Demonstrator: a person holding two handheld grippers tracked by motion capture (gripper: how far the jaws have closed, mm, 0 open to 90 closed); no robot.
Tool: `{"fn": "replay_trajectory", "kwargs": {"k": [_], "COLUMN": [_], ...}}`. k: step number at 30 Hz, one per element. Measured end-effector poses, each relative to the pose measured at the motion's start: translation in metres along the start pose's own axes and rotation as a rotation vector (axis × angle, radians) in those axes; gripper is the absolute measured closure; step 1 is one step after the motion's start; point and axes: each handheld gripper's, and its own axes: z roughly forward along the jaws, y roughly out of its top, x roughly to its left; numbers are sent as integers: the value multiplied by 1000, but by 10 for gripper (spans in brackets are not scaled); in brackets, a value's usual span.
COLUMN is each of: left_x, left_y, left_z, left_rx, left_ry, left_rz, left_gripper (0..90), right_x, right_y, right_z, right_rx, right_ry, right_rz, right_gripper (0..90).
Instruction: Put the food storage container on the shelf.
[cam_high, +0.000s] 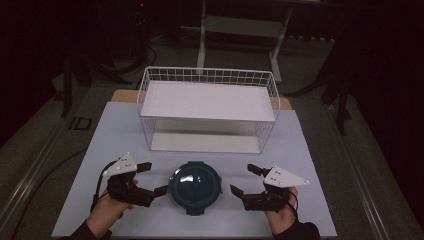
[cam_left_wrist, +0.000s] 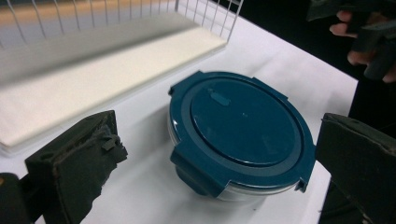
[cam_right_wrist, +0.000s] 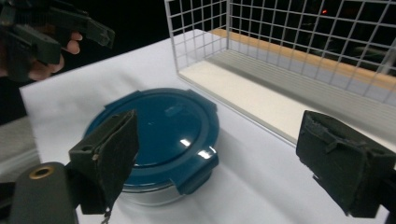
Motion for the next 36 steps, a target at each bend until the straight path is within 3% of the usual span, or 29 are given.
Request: {"fn": "replay_trajectory", "kwargs": {"k": [2,6,8,11,12,14,16,19,23,29,32,36], "left_x": [1,5,9,15,19,23,29,35,43,47,49,48], "left_y": [0,0,0,0,0,-2,-5,-10,-15,-19,-21,-23], "left_z": [6,18,23,27,30,33,37,40,42,45,49,54], "left_rx": [43,79,116,174,198,236,265,282,284,277,292,301], "left_ry": [23,26,18,-42,-70,-106,-126,-132,-162,-199,-209,-260], "left_rz": [-15,-97,-172,-281,-336,-395,-484,-560,-628,-677,-687,-686], "left_gripper": [4,4,4,33,33,34,42,146,242,418,467,501], "right_x": [3,5,6,8,9,10,11,10,8,5,5,3], "right_y": [0,0,-1,-1,-1,-1,-1,-1,-2,-4,-4,-5], "right_z": [1,2,4,6,6,7,7,7,7,9,9,10], "right_rx": [31,58,63,54,54,49,49,47,49,63,68,73], "right_ry": [-23,-16,-17,-21,-22,-30,-18,-20,-25,-14,-7,1], "right_rz": [-13,-3,8,13,15,13,22,31,43,69,77,94], "right_gripper": [139,126,110,106,106,106,106,107,112,113,113,131]}}
